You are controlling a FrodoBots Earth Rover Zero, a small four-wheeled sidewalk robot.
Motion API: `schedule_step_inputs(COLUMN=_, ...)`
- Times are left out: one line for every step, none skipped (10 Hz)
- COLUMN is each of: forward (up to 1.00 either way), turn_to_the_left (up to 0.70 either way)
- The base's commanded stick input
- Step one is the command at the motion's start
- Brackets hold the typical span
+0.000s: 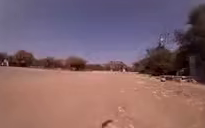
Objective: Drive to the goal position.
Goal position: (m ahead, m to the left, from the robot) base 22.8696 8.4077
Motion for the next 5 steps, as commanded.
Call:
schedule_step_inputs(forward=1.00, turn_to_the_left=0.02)
schedule_step_inputs(forward=1.00, turn_to_the_left=0.02)
schedule_step_inputs(forward=1.00, turn_to_the_left=0.02)
schedule_step_inputs(forward=1.00, turn_to_the_left=0.02)
schedule_step_inputs(forward=1.00, turn_to_the_left=0.02)
